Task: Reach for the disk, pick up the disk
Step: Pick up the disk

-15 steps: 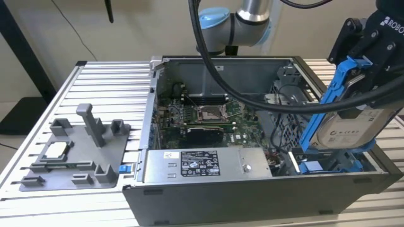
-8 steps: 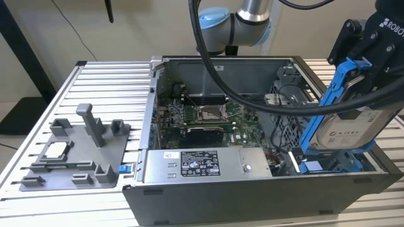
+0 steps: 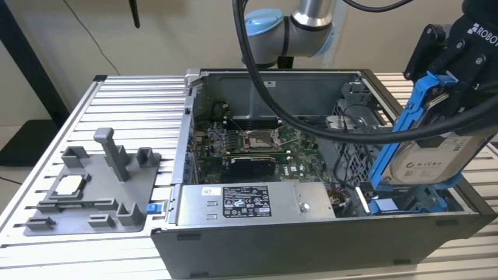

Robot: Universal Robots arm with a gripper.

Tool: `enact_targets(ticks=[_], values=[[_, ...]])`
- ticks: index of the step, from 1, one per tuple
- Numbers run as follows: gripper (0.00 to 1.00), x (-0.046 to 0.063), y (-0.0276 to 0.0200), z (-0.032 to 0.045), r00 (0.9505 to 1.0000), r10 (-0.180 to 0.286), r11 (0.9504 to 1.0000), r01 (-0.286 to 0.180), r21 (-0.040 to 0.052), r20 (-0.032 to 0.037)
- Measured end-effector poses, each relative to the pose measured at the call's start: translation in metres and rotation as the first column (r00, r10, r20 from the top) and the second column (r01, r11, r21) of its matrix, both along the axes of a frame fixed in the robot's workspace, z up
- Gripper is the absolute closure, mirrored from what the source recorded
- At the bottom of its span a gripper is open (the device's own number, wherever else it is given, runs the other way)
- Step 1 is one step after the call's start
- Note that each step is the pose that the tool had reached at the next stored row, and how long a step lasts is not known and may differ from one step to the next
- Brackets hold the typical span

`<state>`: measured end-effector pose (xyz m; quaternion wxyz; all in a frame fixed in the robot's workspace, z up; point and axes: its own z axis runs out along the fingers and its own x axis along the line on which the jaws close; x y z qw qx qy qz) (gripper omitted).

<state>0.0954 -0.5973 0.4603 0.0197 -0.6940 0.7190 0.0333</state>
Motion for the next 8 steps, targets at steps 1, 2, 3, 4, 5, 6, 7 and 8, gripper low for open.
enact_targets(ticks=[1,2,3,4,5,6,7,8], values=[[1.00,0.0000,0.0003,-0.0005,1.0000,0.000,1.0000,0.000,0.0000,0.0000],[1.00,0.0000,0.0007,-0.0011,1.0000,0.000,1.0000,0.000,-0.0002,0.0000],[1.00,0.0001,0.0009,-0.0021,1.0000,0.000,1.0000,0.000,-0.0001,0.0000],[1.00,0.0002,0.0013,-0.0032,1.0000,0.000,1.0000,0.000,-0.0002,-0.0001],[1.00,0.0004,0.0017,-0.0045,1.0000,0.000,1.0000,0.000,-0.0002,-0.0001],[1.00,0.0007,0.0019,-0.0063,1.0000,0.000,1.0000,0.000,0.0000,0.0000],[1.00,0.0011,0.0021,-0.0079,1.0000,0.000,1.0000,0.000,0.0001,0.0000],[1.00,0.0015,0.0023,-0.0097,1.0000,0.000,1.0000,0.000,0.0000,0.0000]])
